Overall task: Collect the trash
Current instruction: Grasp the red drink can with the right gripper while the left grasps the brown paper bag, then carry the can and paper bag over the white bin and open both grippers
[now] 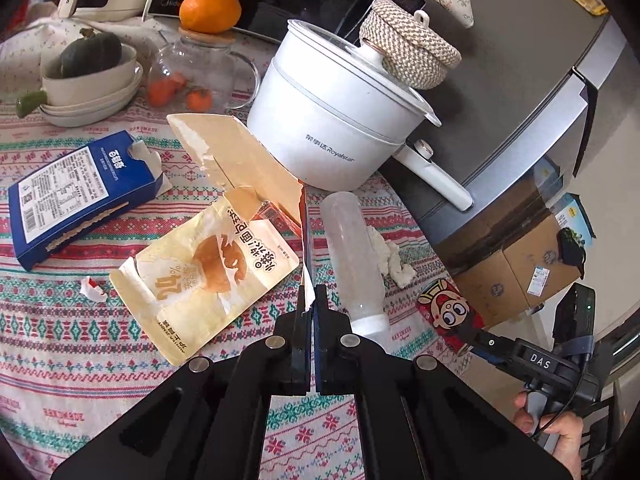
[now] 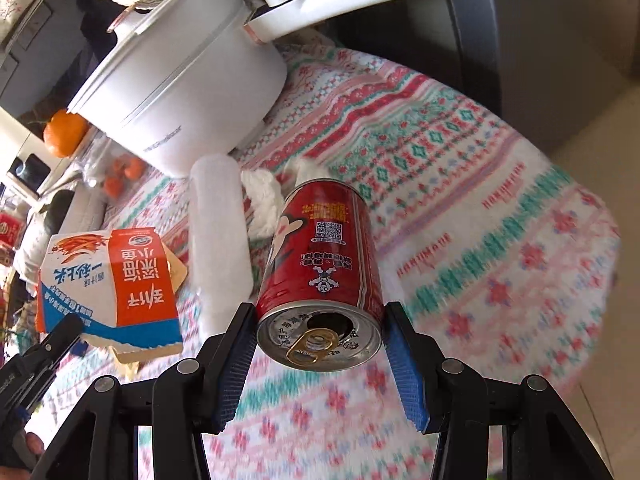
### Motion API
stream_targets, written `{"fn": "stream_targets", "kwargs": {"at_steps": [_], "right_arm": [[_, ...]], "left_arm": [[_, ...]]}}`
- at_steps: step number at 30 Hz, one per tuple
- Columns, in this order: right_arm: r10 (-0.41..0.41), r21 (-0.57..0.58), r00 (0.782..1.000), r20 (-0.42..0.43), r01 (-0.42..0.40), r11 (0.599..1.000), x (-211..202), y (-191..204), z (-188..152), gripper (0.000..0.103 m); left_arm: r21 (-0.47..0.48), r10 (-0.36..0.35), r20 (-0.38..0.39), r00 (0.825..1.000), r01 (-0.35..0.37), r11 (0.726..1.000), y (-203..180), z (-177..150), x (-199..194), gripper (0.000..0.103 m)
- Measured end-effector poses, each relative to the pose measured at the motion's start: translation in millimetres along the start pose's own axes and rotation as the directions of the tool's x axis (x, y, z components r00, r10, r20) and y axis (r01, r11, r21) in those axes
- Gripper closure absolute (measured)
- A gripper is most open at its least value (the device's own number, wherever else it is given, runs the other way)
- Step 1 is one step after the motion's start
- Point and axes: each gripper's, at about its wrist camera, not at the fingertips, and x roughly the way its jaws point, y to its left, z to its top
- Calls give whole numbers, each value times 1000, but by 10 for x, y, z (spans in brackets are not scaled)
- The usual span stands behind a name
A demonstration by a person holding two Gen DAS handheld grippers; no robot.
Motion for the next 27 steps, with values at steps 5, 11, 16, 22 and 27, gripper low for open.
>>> {"fn": "stream_targets", "kwargs": {"at_steps": [5, 11, 16, 22, 27], "right_arm": [[-9, 13, 999, -40, 9, 1000, -311, -20, -144, 48], [13, 7, 998, -59, -13, 1000, -586, -22, -372, 48], [53, 27, 998, -44, -52, 998, -855, -67, -607, 48], [77, 23, 997, -7, -76, 997, -1158, -118, -878, 48], [65, 28, 998, -18, -64, 998, -1287, -242, -1137, 48]], "left_arm": [[48, -7, -12, 1000, 8, 999, -72, -109, -291, 103], [133, -47, 3, 999, 47, 990, -256, -259, -655, 103], [191, -99, -11, 995, 99, 977, -428, -393, -893, 103], [273, -151, -59, 987, 161, 948, -692, -648, -1074, 103], [334, -172, -158, 972, 217, 918, -918, -961, -1015, 103]]}}
